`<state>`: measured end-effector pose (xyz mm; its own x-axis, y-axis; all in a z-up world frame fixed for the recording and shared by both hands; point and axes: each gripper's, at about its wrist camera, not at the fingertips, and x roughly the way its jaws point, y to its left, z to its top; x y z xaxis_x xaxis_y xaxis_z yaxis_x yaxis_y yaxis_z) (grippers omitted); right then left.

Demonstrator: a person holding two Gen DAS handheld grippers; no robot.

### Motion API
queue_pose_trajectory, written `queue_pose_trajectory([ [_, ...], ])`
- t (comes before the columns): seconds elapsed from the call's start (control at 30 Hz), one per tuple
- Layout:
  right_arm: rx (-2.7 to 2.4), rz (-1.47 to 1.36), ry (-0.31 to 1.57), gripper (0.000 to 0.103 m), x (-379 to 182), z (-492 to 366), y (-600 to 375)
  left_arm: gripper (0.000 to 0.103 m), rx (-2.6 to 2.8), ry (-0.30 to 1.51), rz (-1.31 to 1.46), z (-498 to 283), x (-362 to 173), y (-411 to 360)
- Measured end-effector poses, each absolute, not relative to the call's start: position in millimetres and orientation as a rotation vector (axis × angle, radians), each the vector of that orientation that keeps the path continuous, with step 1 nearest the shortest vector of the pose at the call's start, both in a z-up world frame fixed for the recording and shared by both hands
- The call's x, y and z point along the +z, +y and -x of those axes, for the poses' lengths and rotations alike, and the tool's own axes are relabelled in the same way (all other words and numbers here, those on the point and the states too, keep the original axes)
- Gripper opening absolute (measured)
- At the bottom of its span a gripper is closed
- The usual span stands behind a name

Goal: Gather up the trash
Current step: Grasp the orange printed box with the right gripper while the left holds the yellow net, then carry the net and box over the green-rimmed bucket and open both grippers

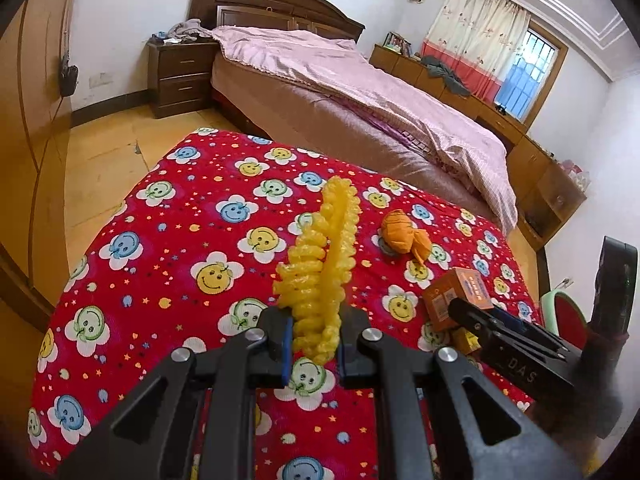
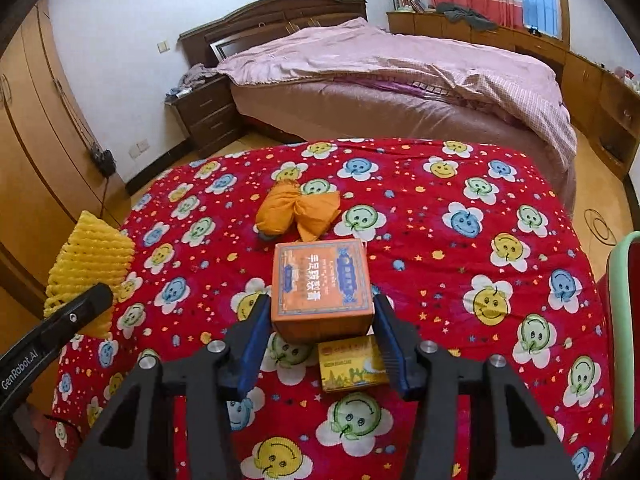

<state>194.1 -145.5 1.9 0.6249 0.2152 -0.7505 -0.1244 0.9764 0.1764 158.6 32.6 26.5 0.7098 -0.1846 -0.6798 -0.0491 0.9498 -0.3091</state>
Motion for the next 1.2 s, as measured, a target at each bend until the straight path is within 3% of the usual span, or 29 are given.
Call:
queue_pose_trajectory([
  [0.67, 0.208, -0.218, 0.725, 0.053, 69, -110, -202, 0.015, -0.206, 0.724, 0.267, -118, 74, -13],
  [1.2, 0.042, -0.346, 0.647, 0.053, 80, -31, -291, 0.015, -0.4, 0.731, 0.192, -88, 95, -89],
])
